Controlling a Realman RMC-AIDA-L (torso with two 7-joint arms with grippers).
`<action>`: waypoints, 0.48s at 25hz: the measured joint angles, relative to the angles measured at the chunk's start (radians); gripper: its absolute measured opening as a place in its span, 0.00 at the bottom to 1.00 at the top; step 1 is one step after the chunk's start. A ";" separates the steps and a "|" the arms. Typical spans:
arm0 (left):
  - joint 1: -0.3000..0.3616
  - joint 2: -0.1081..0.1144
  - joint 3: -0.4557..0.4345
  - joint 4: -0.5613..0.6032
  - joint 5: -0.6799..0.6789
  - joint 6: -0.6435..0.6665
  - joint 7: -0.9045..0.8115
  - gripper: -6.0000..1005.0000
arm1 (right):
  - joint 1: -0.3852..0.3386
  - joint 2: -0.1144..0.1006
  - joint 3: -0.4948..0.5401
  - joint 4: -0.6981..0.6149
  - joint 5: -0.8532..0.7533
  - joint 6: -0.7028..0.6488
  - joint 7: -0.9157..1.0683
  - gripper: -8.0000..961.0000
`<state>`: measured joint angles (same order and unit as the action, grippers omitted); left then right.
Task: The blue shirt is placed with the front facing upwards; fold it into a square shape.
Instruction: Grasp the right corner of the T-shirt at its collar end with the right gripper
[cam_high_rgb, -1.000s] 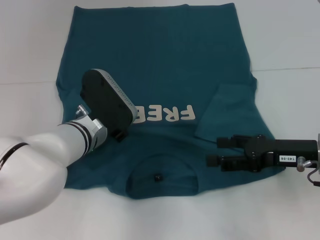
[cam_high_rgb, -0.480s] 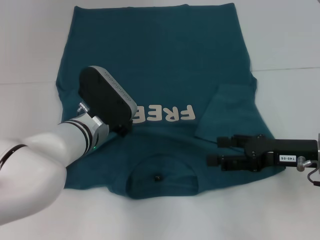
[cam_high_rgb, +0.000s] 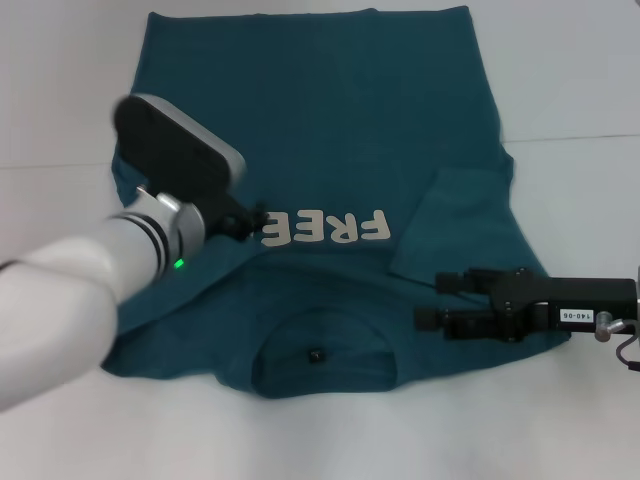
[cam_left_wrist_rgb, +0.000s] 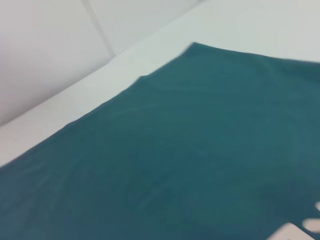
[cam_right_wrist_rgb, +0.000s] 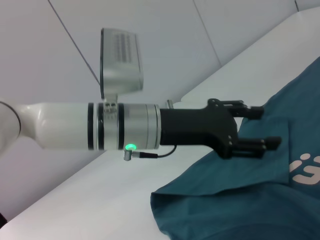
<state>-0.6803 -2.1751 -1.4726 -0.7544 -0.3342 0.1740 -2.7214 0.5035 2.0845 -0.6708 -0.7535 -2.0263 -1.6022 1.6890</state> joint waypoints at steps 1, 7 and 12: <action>-0.001 0.000 -0.022 -0.007 -0.020 0.011 0.000 0.57 | 0.000 -0.001 0.002 -0.001 0.000 -0.001 0.000 0.98; -0.024 0.005 -0.194 -0.040 -0.176 0.126 0.000 0.73 | 0.005 -0.008 0.008 -0.009 0.000 0.000 0.015 0.98; -0.058 0.010 -0.376 -0.041 -0.267 0.293 0.000 0.73 | 0.011 -0.017 0.015 -0.012 0.000 0.013 0.022 0.98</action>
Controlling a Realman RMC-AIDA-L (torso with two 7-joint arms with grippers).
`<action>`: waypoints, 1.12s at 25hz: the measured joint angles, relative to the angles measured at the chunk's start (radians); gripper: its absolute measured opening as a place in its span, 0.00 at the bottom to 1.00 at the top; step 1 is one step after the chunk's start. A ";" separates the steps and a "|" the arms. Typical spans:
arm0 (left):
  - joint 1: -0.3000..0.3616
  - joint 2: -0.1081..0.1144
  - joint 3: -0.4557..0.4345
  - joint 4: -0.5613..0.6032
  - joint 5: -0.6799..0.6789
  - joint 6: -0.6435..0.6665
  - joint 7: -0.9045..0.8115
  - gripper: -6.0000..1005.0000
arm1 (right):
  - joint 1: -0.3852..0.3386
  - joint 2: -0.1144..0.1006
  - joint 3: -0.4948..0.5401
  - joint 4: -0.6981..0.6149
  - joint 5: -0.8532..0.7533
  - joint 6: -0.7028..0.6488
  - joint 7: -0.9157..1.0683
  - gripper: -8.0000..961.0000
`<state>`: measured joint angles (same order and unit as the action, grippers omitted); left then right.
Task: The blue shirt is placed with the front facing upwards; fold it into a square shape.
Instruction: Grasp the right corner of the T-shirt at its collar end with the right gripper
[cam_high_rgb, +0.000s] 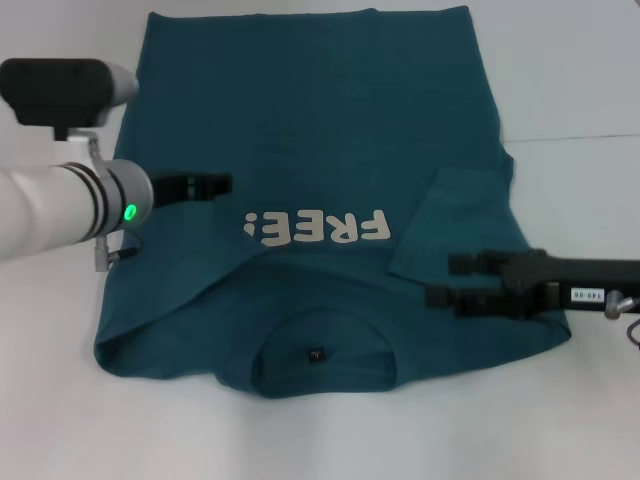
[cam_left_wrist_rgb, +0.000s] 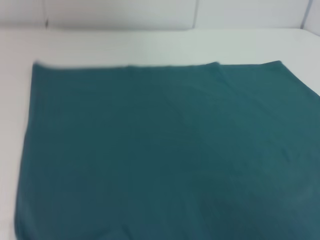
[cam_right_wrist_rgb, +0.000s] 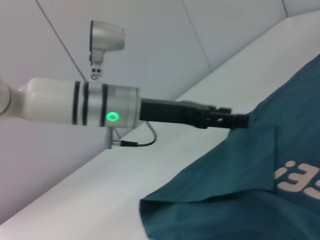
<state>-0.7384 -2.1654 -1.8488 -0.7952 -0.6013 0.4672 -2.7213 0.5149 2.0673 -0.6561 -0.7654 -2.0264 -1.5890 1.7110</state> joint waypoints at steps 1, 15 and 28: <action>-0.007 0.001 -0.043 -0.002 -0.013 0.045 0.000 0.73 | 0.003 -0.003 0.004 -0.001 0.000 0.006 0.002 0.98; 0.028 0.010 -0.330 -0.174 -0.210 0.520 0.022 0.73 | 0.073 -0.094 0.034 -0.142 -0.199 0.191 0.337 0.98; 0.066 0.026 -0.346 -0.182 -0.281 0.624 0.149 0.73 | 0.184 -0.110 0.021 -0.265 -0.639 0.060 0.677 0.98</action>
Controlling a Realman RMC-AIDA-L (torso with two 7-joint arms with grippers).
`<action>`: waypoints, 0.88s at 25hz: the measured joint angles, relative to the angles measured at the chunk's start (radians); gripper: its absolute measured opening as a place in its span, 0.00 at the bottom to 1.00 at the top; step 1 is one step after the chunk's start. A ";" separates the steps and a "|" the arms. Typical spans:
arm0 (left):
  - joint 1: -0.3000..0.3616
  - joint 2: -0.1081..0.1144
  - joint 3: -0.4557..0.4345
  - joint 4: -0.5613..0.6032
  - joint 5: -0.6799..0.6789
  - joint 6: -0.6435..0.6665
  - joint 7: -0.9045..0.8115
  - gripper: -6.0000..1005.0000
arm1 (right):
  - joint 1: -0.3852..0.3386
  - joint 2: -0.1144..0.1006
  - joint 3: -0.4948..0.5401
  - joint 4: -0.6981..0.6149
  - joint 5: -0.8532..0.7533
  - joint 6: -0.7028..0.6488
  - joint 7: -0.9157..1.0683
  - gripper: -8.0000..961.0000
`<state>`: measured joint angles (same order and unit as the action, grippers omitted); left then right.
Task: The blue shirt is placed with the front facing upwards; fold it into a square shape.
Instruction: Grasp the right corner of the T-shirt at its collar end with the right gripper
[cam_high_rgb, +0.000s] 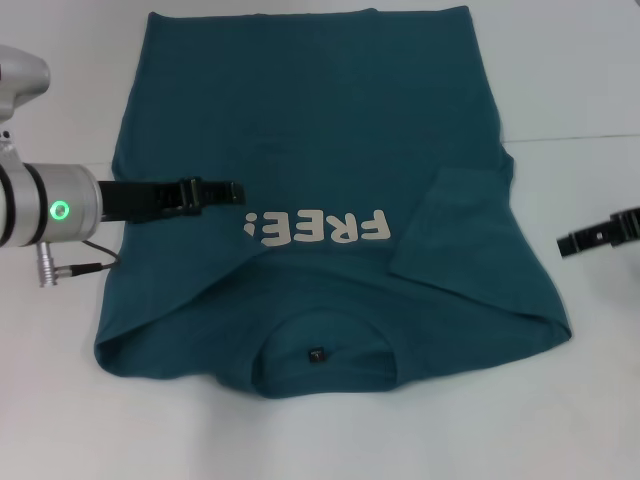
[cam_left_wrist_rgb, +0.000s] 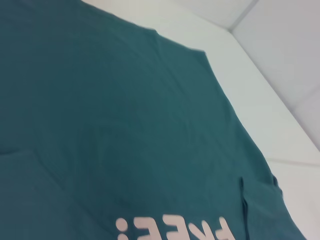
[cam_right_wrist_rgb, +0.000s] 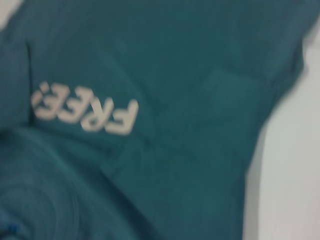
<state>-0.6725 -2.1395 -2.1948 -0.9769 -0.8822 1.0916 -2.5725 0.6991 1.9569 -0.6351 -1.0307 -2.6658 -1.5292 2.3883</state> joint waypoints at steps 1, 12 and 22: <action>-0.002 0.005 -0.003 0.000 -0.001 0.016 0.011 0.73 | 0.010 0.001 0.000 0.000 -0.027 -0.016 0.009 0.98; -0.008 0.061 -0.155 0.029 -0.004 0.200 0.073 0.73 | 0.016 0.008 -0.009 0.007 -0.082 -0.085 0.060 0.98; -0.003 0.187 -0.331 0.241 -0.162 0.530 0.294 0.73 | 0.013 -0.004 0.015 -0.007 -0.111 -0.129 0.079 0.98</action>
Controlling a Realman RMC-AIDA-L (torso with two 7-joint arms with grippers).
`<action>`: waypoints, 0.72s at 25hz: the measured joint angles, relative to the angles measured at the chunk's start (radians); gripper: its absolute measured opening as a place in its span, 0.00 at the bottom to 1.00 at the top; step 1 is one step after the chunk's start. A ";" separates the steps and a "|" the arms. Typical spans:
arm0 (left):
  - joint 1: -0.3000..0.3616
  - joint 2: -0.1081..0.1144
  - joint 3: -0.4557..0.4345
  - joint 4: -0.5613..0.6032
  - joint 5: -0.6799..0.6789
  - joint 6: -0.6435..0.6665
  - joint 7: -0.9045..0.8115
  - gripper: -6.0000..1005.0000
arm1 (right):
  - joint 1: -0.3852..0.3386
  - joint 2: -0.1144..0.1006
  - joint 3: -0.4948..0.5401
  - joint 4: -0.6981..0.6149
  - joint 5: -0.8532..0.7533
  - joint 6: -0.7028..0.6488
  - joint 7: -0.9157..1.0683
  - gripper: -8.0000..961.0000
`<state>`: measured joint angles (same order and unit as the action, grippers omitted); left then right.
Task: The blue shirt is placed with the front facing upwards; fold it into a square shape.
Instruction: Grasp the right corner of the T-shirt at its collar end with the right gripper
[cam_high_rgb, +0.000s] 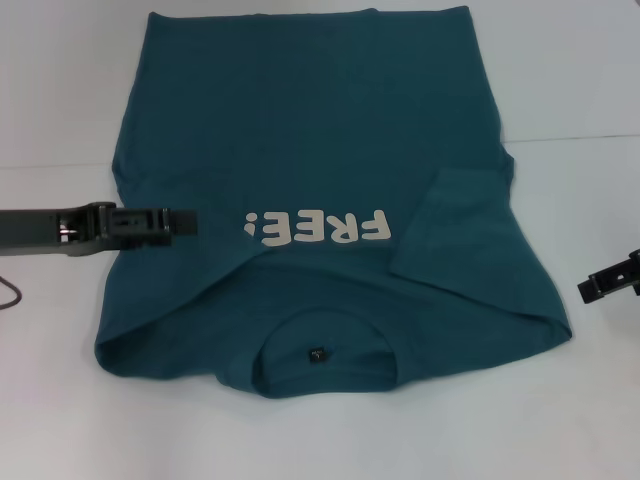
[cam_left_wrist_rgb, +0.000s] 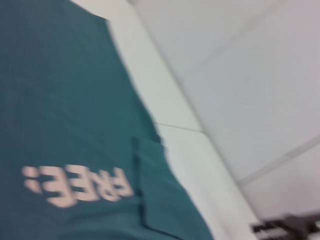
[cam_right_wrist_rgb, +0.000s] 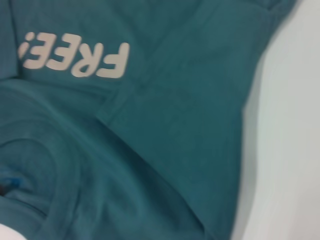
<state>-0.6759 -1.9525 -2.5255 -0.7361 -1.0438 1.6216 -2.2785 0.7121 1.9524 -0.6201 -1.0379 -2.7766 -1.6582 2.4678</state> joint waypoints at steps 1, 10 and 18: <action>-0.001 0.014 0.000 0.029 -0.017 0.038 0.062 0.73 | 0.002 0.000 0.000 0.000 -0.009 0.000 0.002 0.98; 0.036 0.001 0.006 0.038 -0.019 0.069 0.368 0.73 | 0.000 -0.002 0.015 0.002 -0.022 0.004 0.040 0.98; 0.072 -0.021 0.002 0.036 -0.024 0.078 0.600 0.73 | -0.012 -0.007 0.044 0.046 -0.020 0.032 0.088 0.98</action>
<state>-0.6039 -1.9739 -2.5239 -0.7006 -1.0674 1.6999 -1.6787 0.6998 1.9456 -0.5764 -0.9917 -2.7962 -1.6257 2.5558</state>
